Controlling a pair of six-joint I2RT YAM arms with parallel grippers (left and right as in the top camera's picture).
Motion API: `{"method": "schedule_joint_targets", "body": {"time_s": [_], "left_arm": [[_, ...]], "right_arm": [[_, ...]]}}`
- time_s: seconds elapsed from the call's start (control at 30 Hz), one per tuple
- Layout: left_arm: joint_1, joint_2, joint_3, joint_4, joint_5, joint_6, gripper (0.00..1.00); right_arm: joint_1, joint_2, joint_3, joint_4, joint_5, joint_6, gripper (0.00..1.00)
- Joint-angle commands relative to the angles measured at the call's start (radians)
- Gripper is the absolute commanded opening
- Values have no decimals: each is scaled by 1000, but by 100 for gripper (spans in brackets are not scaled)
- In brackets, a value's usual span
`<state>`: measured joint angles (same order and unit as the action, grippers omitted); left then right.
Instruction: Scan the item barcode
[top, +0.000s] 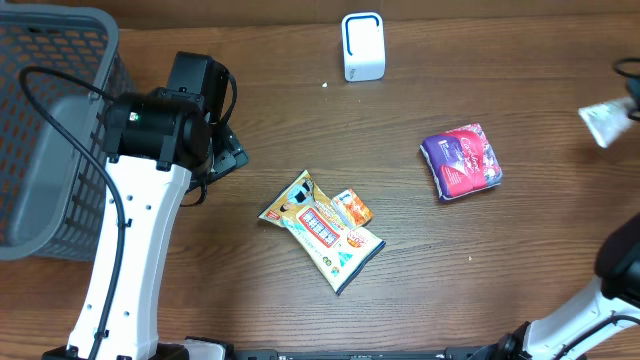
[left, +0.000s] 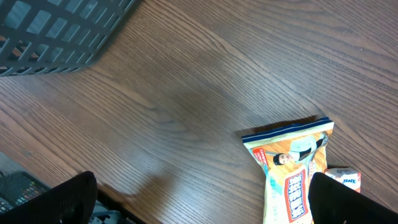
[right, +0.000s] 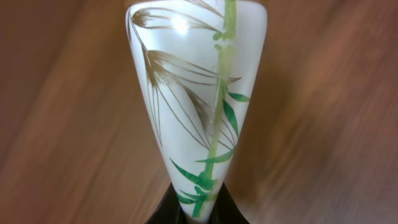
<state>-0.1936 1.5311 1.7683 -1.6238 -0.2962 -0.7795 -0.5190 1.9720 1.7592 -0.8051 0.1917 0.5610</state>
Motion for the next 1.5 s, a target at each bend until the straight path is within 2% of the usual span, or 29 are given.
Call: {"method": "schedule_joint_targets", "body": {"time_s": [0.0, 0.1, 0.27, 0.47, 0.57, 0.6, 0.73, 0.77, 0.8, 0.87, 0.97, 1.03, 1.07, 1.1, 1.17, 1.27, 1.37, 1.47], "left_arm": [[4, 0, 18, 2, -18, -10, 100], [4, 0, 18, 2, -18, -10, 100], [3, 0, 18, 2, -18, -10, 100], [4, 0, 18, 2, -18, -10, 100], [4, 0, 18, 2, -18, -10, 100], [4, 0, 18, 2, -18, -10, 100], [4, 0, 18, 2, -18, -10, 100], [4, 0, 18, 2, -18, -10, 100], [4, 0, 18, 2, -18, -10, 100], [4, 0, 18, 2, -18, -10, 99], [4, 0, 18, 2, -18, -10, 100], [4, 0, 18, 2, -18, -10, 100], [4, 0, 18, 2, -18, -10, 100], [4, 0, 18, 2, -18, -10, 100], [4, 0, 18, 2, -18, -10, 100], [4, 0, 18, 2, -18, -10, 100], [4, 0, 18, 2, -18, -10, 100], [3, 0, 18, 2, -18, -10, 100]], "right_arm": [[-75, 26, -18, 8, 80, -19, 4], [-134, 51, -33, 6, 70, 8, 4], [-209, 83, -43, 2, -56, 127, 4], [-286, 107, -43, -28, -66, 367, 4], [-309, 112, -43, -24, -90, 391, 15], [-314, 112, -43, -18, -97, 390, 27], [-336, 111, -43, 0, -162, 373, 48], [-342, 111, -42, -1, -184, 364, 60], [-348, 111, -38, -2, -204, 343, 67], [-355, 111, -24, -15, -229, 294, 71], [-357, 102, 2, -40, -255, 198, 71], [-352, 92, 6, -53, -286, 129, 67], [-348, 87, 6, -73, -301, 96, 58], [-342, 85, 6, -99, -299, 85, 38], [-333, 86, 2, -149, -271, 89, 22], [-325, 86, -8, -231, -201, 166, 18], [-325, 86, -16, -293, -164, 246, 10], [-328, 86, -27, -319, -163, 285, 9]]}}
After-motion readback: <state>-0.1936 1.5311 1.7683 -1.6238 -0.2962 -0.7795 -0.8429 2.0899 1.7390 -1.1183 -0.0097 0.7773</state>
